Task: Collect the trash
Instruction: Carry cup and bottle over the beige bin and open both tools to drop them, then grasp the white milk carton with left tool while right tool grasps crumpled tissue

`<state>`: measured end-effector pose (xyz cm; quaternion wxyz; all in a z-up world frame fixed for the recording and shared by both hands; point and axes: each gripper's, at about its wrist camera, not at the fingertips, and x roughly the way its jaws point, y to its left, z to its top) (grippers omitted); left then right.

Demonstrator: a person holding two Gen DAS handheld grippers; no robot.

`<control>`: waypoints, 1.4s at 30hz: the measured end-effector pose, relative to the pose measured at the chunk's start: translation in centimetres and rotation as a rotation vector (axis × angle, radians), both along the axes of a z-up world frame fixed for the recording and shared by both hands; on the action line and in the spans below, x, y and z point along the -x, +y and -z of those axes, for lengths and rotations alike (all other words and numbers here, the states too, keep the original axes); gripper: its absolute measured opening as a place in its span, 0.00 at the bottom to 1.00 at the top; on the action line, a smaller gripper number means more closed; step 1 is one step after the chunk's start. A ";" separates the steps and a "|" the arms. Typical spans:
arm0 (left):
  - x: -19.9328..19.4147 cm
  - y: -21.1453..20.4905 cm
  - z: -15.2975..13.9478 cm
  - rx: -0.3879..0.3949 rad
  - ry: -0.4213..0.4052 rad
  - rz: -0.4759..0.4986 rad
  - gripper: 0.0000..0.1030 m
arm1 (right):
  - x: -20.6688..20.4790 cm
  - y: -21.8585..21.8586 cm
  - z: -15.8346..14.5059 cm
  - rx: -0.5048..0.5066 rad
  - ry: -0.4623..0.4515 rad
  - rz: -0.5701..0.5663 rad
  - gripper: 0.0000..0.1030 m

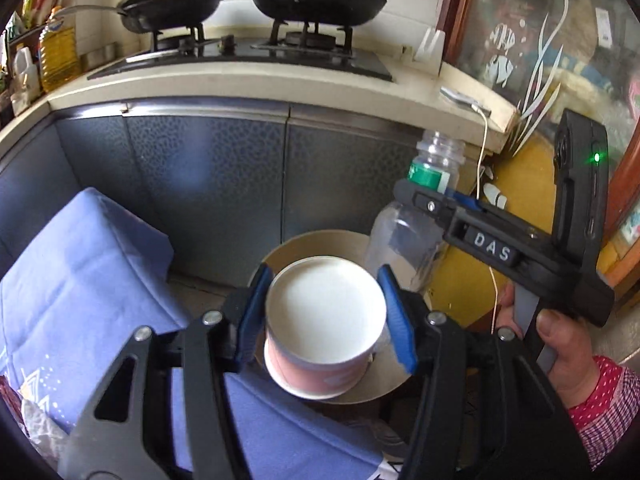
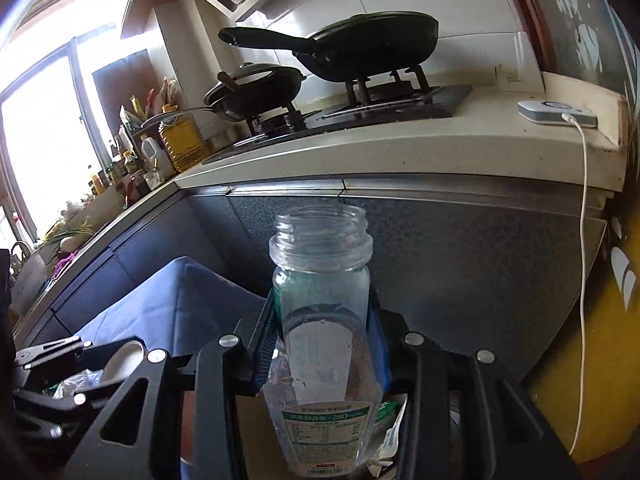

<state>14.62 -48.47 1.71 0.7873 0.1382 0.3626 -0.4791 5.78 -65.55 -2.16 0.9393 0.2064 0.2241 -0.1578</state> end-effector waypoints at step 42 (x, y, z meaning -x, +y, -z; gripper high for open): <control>4.0 27.1 1.4 0.037 -0.063 -0.314 0.66 | 1.0 22.2 -1.4 0.025 -0.031 -0.305 0.73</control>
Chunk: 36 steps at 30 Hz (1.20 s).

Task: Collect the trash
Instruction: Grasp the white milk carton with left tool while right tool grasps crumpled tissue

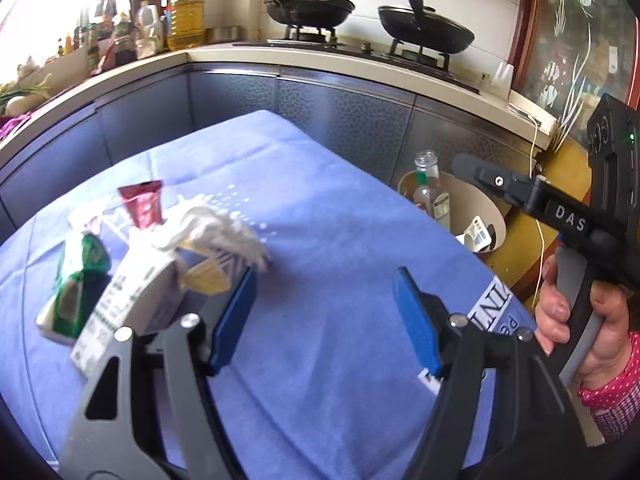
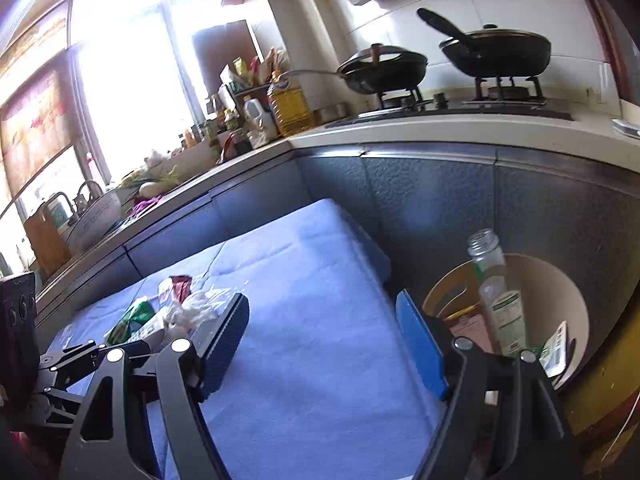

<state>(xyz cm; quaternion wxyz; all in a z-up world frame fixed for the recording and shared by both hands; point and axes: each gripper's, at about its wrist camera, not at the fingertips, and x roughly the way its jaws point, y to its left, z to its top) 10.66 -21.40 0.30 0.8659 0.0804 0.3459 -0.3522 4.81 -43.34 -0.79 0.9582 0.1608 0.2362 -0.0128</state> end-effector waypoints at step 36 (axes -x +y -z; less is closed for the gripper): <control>-5.4 12.5 5.5 -0.014 0.110 -0.236 0.70 | -12.8 17.0 5.2 0.065 0.303 -0.440 0.05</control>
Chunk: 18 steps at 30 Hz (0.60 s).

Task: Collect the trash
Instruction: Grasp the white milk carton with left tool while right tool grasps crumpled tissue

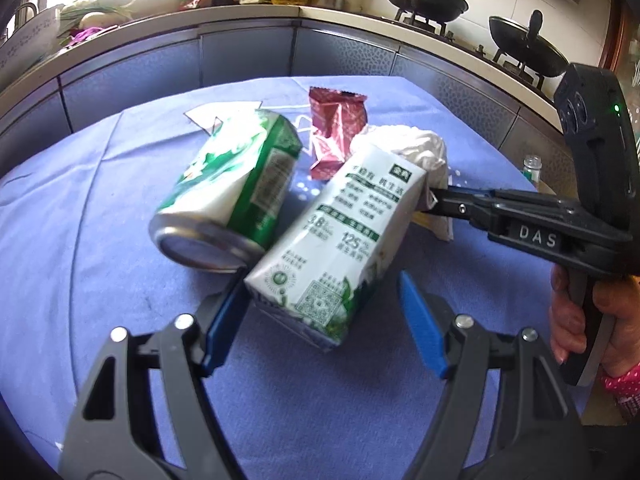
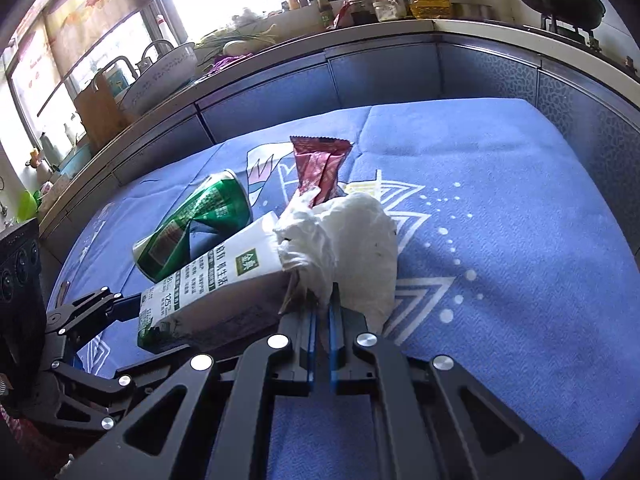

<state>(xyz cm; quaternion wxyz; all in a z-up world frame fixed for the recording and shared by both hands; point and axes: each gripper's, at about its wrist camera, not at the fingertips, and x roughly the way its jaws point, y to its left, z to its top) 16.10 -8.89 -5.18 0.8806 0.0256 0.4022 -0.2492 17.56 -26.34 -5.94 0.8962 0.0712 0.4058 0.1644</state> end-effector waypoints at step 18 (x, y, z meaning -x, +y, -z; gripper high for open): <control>3.9 3.7 0.7 0.029 0.076 -0.013 0.68 | 5.2 -0.3 -1.0 -0.165 -0.009 -0.015 0.04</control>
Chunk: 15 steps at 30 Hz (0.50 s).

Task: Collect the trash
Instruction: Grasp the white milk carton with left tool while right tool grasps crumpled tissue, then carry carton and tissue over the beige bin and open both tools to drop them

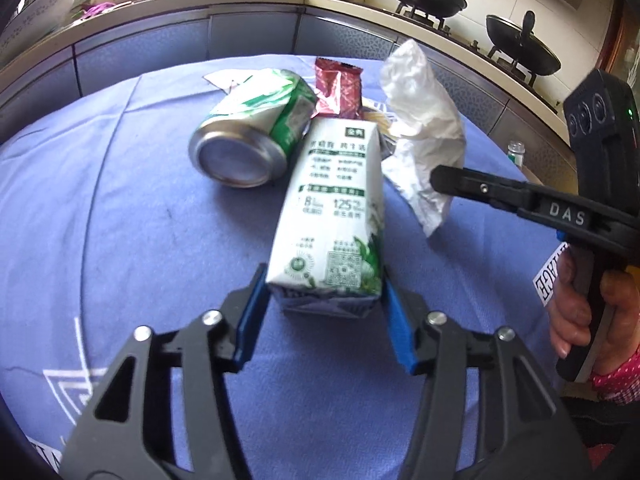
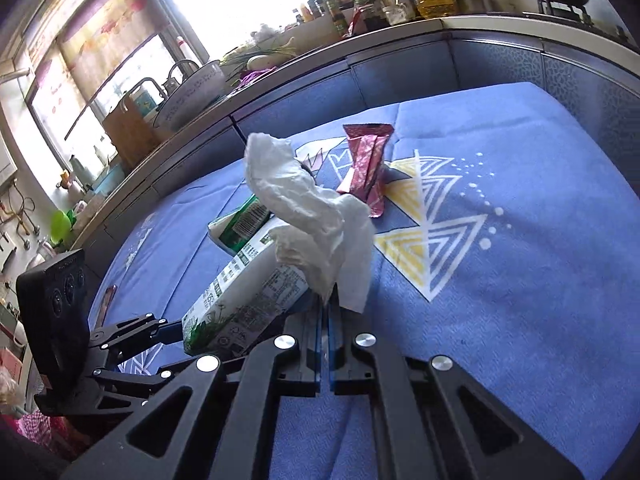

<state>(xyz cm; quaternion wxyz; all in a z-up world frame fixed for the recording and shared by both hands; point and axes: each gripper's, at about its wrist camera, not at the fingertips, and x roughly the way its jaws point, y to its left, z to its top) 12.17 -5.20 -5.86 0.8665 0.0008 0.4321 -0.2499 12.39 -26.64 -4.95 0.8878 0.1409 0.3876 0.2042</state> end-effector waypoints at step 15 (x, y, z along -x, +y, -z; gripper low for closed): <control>-0.1 -5.9 -2.6 0.025 -0.051 0.107 0.50 | 2.8 -6.8 -0.3 -0.154 0.002 0.131 0.04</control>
